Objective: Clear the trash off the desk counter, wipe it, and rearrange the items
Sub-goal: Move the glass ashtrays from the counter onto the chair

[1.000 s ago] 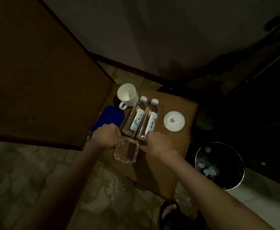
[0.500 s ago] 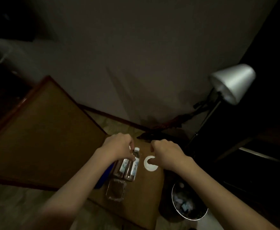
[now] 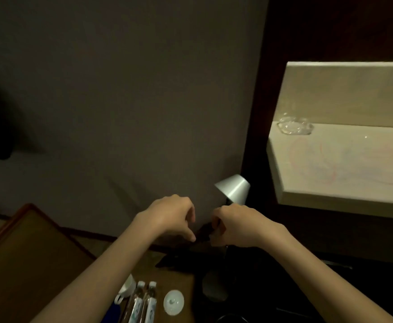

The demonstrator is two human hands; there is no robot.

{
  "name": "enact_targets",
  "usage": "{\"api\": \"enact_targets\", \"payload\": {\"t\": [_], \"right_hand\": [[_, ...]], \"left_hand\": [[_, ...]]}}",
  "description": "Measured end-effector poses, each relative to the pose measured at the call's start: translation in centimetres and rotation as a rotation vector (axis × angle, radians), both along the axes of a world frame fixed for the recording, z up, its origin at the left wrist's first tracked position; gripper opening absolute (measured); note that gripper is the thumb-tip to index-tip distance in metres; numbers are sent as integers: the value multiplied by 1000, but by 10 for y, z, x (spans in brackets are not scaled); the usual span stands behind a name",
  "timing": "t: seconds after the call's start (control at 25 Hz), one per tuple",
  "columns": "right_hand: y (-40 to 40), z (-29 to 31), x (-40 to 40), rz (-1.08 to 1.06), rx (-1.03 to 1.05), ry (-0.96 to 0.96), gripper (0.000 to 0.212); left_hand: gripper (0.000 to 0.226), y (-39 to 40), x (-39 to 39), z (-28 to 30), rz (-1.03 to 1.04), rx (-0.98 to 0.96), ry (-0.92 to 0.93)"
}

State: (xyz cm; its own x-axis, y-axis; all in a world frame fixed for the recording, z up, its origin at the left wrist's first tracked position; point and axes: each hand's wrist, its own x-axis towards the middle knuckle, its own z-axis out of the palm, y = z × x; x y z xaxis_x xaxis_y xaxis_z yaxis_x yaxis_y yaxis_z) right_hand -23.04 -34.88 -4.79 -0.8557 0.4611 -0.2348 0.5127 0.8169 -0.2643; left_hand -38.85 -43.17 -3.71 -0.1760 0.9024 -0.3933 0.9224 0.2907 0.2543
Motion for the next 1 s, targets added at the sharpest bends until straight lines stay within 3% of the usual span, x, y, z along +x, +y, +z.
{"api": "enact_targets", "payload": {"t": [0.28, 0.68, 1.0], "right_hand": [[97, 36, 64, -32, -11, 10, 42], [275, 79, 127, -61, -18, -5, 43], [402, 62, 138, -167, -81, -46, 30]], "left_hand": [[43, 98, 39, 44, -30, 97, 49], [33, 288, 117, 76, -7, 149, -47], [30, 410, 123, 65, 197, 137, -228]]}}
